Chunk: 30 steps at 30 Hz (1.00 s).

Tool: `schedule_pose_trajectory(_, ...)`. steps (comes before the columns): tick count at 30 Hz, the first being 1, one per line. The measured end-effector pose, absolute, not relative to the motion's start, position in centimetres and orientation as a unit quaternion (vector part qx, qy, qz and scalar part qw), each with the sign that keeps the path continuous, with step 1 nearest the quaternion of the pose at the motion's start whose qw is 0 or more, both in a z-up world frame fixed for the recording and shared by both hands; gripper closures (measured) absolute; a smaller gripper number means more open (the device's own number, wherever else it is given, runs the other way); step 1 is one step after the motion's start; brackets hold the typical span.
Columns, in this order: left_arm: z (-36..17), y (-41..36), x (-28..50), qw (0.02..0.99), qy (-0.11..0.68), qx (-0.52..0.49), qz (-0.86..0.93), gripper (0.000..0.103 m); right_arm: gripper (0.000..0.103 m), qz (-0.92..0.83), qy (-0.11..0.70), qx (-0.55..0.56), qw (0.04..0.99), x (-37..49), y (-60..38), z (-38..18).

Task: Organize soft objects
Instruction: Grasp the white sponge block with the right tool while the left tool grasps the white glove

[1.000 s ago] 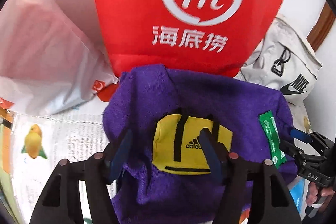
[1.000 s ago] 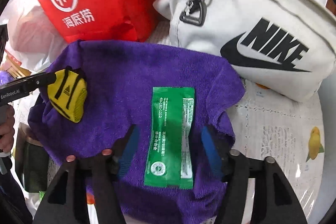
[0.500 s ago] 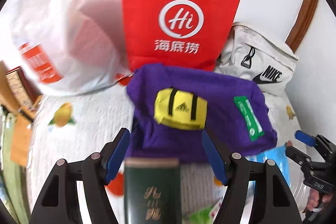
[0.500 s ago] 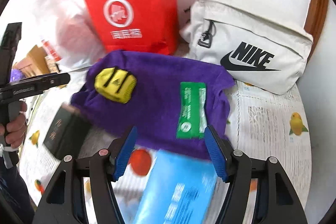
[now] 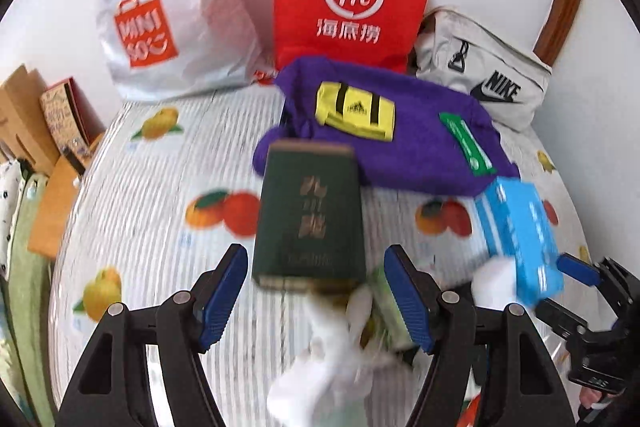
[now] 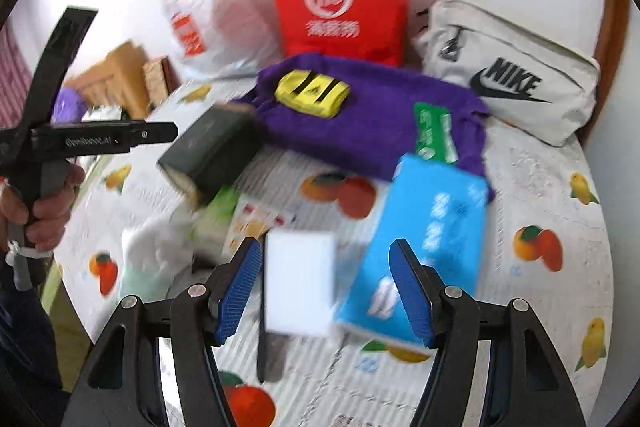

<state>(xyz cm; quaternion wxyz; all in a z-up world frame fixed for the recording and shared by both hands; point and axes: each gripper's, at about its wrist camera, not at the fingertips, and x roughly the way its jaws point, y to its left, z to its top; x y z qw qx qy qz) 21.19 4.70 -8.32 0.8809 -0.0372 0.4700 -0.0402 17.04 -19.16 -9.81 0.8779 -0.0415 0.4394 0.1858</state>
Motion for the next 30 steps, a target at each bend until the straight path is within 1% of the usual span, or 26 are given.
schedule_pose_trajectory(5, -10.1, 6.0, 18.6, 0.874, 0.482, -0.048, -0.037, 0.034, 0.037, 0.203, 0.452, -0.063, 0.866, 16.9, -16.9, -11.6)
schedule_pose_trajectory(13, -12.1, 7.4, 16.8, 0.866, 0.495, -0.059, -0.04, 0.034, 0.037, 0.167, 0.493, -0.09, 0.849, 19.2, -15.3, -14.9)
schedule_pose_trajectory(14, -12.3, 7.5, 16.7, 0.865, 0.496, -0.059, -0.043, 0.034, 0.041, 0.17, 0.49, -0.088, 0.85, 19.3, -15.2, -14.9)
schedule_pose_trajectory(15, -12.6, 7.5, 16.6, 0.865, 0.496, -0.06, -0.045, 0.034, 0.051, 0.173, 0.491, -0.084, 0.85, 19.5, -15.1, -15.0)
schedule_pose_trajectory(17, -13.2, 7.6, 16.6, 0.862, 0.501, -0.062, -0.05, 0.034, 0.051, 0.184, 0.501, -0.06, 0.844, 19.8, -15.4, -15.3)
schedule_pose_trajectory(21, -14.3, 7.8, 16.5, 0.857, 0.507, -0.065, -0.057, 0.034, 0.051, 0.192, 0.485, -0.04, 0.853, 19.1, -16.1, -14.4)
schedule_pose_trajectory(25, -14.5, 7.6, 16.0, 0.86, 0.497, -0.079, -0.081, 0.034, 0.051, 0.194, 0.468, -0.02, 0.862, 18.3, -16.8, -12.8)
schedule_pose_trajectory(27, -14.5, 7.0, 15.8, 0.862, 0.492, -0.076, -0.095, 0.028, 0.051, 0.195, 0.452, -0.01, 0.87, 17.7, -17.2, -11.8)
schedule_pose_trajectory(30, -14.9, 5.6, 16.0, 0.863, 0.493, -0.054, -0.098, 0.025, 0.051, 0.197, 0.436, 0.006, 0.878, 16.9, -17.9, -10.8)
